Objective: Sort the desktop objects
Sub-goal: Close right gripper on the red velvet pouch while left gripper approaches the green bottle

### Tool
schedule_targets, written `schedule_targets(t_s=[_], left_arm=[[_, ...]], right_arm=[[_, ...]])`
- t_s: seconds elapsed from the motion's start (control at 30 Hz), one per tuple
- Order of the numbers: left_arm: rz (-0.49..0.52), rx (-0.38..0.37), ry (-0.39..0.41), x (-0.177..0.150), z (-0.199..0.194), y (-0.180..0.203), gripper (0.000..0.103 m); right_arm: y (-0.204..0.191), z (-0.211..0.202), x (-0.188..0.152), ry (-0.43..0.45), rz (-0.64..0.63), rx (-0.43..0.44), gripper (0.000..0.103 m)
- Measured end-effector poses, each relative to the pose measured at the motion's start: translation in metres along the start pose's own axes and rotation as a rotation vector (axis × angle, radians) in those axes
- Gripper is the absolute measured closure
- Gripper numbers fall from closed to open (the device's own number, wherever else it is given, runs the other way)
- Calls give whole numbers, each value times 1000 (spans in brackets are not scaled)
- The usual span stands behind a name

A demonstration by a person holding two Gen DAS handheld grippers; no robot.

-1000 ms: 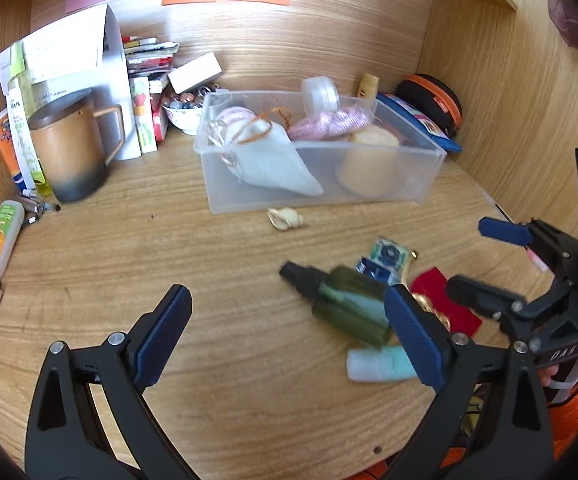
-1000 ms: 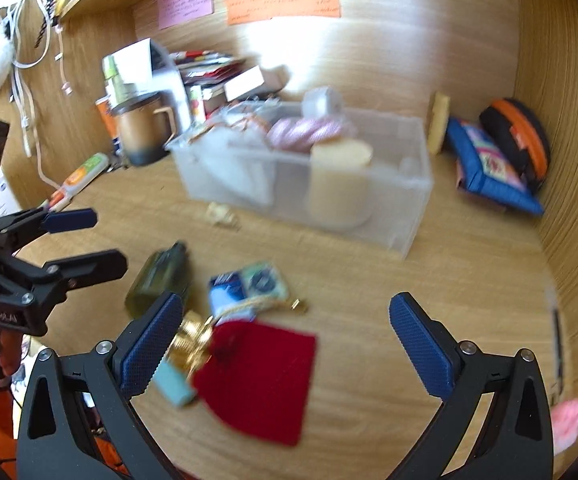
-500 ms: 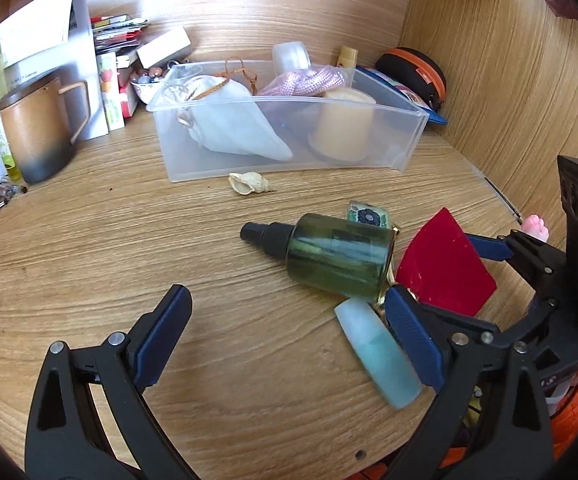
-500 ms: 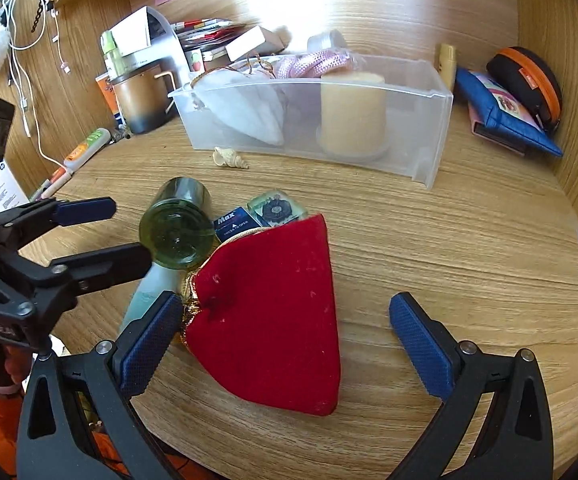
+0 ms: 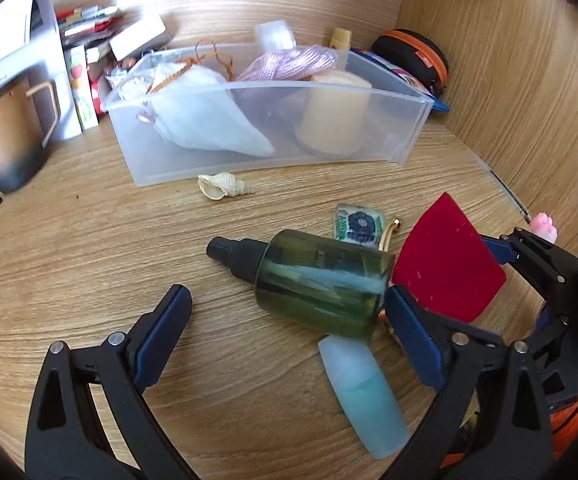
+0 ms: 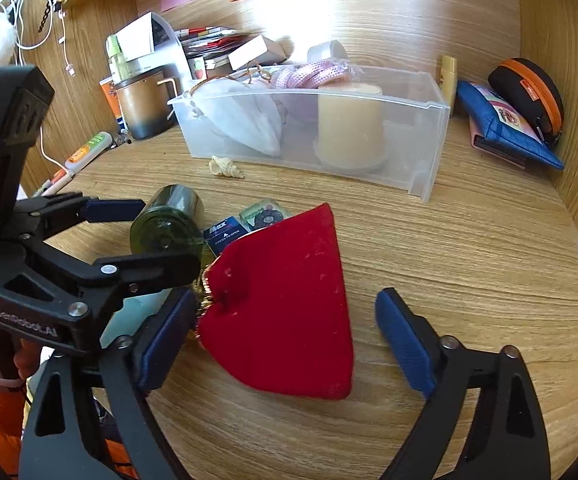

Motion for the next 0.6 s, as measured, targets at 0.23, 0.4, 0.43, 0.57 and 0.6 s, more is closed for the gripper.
schedule_targets(t_s=[0.23,0.4,0.43,0.57,0.6], left_arm=[[-44,-34,17,6,-2,-7,5],[-43,-51,14,9,-3,-3,5],[-43,-53,15,11,-3,-1,5],[-42,-45,13,16,-5,3,5],[-37,-38,15,18,-5,4,5]], right_arm=[[12,-1,5,6,19,14,39],[15,-1,7,9,26,22,46],[14,-1,7,10,24,28,52],[12,-1,7,5,15,49,66],[12,-1,8,6,15,50,67]])
Point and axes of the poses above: each gripper's, at about its wrist camera, not at the fingertips, and z roughly the way its jaws point, y to its right, x to its top, the point moved 7 cm from there along z, roughly the way its jaws point, and after that the axes turned 10 degrees about -y, right-handed, at the moved point
